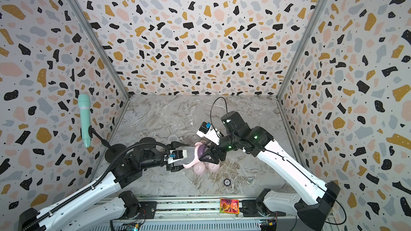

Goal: Assemble the baby bottles
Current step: Close the nipple on the baby bottle.

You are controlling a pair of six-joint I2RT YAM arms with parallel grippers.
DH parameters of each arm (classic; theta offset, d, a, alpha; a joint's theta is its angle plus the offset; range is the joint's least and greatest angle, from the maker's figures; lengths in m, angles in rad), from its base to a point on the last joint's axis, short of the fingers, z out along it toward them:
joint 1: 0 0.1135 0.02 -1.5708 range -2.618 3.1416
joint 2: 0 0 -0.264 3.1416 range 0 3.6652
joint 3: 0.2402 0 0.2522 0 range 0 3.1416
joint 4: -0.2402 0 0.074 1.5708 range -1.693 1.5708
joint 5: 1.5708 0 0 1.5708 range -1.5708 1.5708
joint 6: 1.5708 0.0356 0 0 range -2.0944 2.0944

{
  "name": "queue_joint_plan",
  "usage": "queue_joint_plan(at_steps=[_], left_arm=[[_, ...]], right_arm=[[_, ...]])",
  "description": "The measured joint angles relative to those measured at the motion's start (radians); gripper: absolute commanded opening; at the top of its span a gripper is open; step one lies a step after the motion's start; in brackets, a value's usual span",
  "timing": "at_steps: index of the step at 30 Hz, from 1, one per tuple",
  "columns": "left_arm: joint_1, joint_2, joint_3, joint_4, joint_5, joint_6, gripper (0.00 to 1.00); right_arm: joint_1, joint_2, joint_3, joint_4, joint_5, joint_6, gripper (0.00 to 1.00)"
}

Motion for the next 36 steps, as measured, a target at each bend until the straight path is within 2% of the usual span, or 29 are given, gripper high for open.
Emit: queue_joint_plan(at_steps=[3,6,11,15,17,18,19,21,22,24,25,31,33,36], left_arm=[[0.0,-0.021,-0.018,0.031,-0.069,0.012,0.0],[-0.002,-0.025,-0.028,0.074,-0.198,0.048,0.0],[-0.024,0.014,-0.031,0.172,-0.466,0.169,0.0],[-0.051,0.043,-0.035,0.276,-0.634,0.275,0.0],[-0.067,0.047,-0.041,0.329,-0.699,0.319,0.0],[-0.073,0.048,-0.043,0.351,-0.724,0.336,0.0],[-0.078,0.048,-0.047,0.375,-0.742,0.345,0.0],[-0.084,0.048,-0.052,0.421,-0.764,0.349,0.0],[-0.085,0.047,-0.052,0.439,-0.767,0.341,0.0],[-0.092,0.047,-0.05,0.455,-0.752,0.303,0.0],[-0.1,0.048,-0.04,0.442,-0.726,0.28,0.0],[-0.127,0.085,0.053,0.308,-0.57,0.155,0.0],[-0.127,0.1,0.079,0.257,-0.507,0.122,0.0],[-0.126,0.117,0.11,0.172,-0.385,0.093,0.0]], right_arm=[[-0.02,0.002,-0.035,0.093,-0.035,0.104,0.0],[-0.06,0.037,-0.049,0.204,-0.08,0.25,0.0],[-0.121,0.105,-0.053,0.375,-0.15,0.531,0.0],[-0.142,0.127,-0.072,0.517,-0.171,0.789,0.0],[-0.143,0.132,-0.064,0.543,-0.164,0.869,0.0],[-0.143,0.137,-0.046,0.533,-0.157,0.882,0.06],[-0.143,0.147,-0.013,0.508,-0.148,0.887,0.25],[-0.138,0.169,0.063,0.435,-0.127,0.853,0.53],[-0.134,0.177,0.101,0.395,-0.113,0.824,0.72],[-0.127,0.182,0.176,0.296,-0.071,0.737,0.93],[-0.122,0.181,0.208,0.259,-0.042,0.687,1.0],[-0.113,0.107,0.341,0.085,0.117,0.406,0.99],[-0.114,0.049,0.345,0.05,0.132,0.323,1.0],[-0.105,-0.03,0.341,-0.001,0.133,0.206,0.95]])
